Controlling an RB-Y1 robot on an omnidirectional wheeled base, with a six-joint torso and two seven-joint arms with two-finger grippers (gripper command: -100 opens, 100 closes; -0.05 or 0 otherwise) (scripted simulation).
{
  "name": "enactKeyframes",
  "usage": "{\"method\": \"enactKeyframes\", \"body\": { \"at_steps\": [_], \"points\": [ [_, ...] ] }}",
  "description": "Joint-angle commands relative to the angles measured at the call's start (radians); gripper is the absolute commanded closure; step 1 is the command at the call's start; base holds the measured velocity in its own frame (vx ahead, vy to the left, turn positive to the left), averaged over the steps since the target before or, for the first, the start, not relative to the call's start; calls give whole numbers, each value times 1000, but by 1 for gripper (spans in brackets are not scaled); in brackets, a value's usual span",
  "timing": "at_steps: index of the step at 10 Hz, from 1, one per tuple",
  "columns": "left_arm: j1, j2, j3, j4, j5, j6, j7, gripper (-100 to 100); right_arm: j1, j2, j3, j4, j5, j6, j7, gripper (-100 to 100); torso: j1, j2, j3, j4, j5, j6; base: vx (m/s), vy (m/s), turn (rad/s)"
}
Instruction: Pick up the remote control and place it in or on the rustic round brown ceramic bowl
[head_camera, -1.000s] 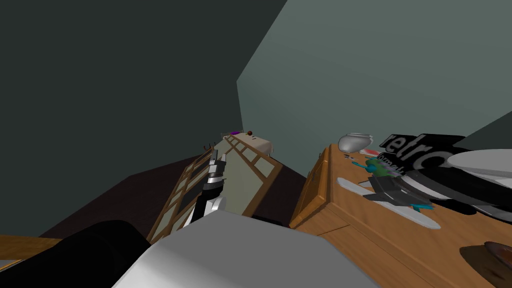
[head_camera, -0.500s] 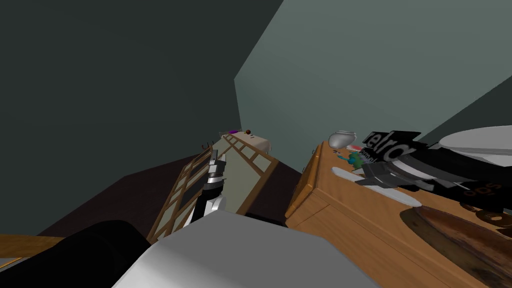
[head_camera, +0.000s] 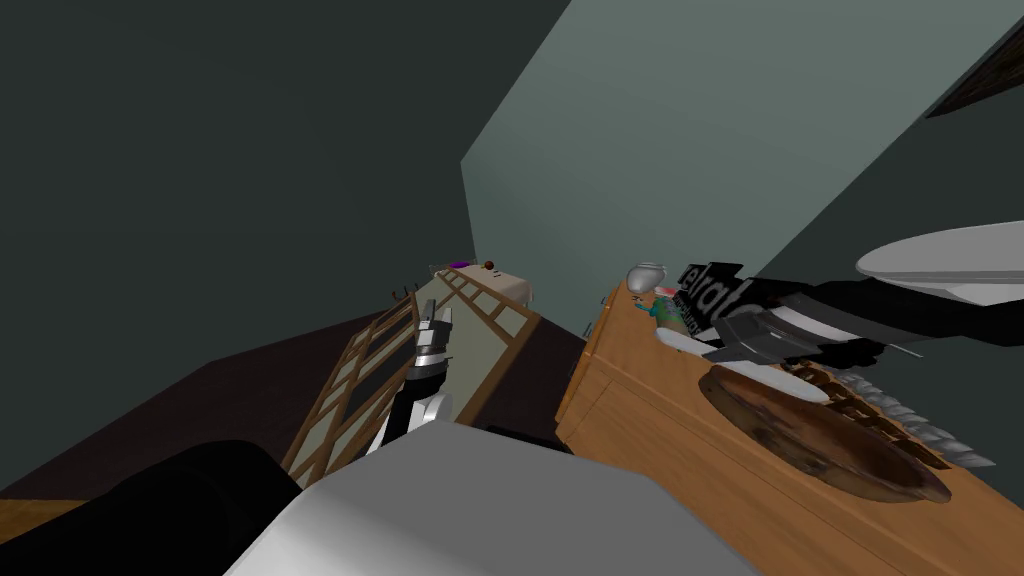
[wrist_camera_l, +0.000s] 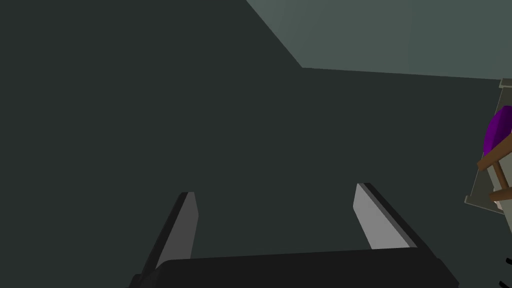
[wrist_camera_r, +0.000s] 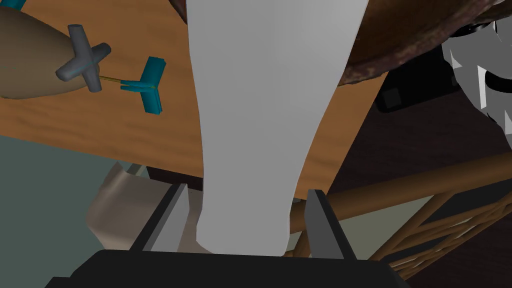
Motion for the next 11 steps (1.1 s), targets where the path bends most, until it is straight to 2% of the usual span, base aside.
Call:
{"method": "enactKeyframes", "body": {
  "at_steps": [1,3,5,6,7,11],
  "points": [
    [0,0,0,0,0,0,0,0,-29,-24,21,-21,-8,-28,-2,100,0,0,0,0,0,0,-32,-185,-113],
    [0,0,0,0,0,0,0,0,-53,-59,39,-41,-16,-67,3,100,1,-2,-1,-1,0,0,-25,-145,-149],
    [0,0,0,0,0,0,0,0,-68,-74,60,-58,-24,-96,9,100,3,-3,-3,-2,0,-1,-7,-132,-107],
    [0,0,0,0,0,0,0,0,-64,-72,54,-60,-21,-81,3,100,4,-4,-3,-2,0,-1,-4,-52,-10],
    [0,0,0,0,0,0,0,0,-64,-72,56,-61,-21,-84,3,-100,9,-5,-4,-3,1,-2,-3,-11,-1],
    [0,0,0,0,0,0,0,0,-64,-72,56,-61,-21,-84,3,-100,15,-7,-5,-3,3,-3,0,-1,0]
  ]
}}
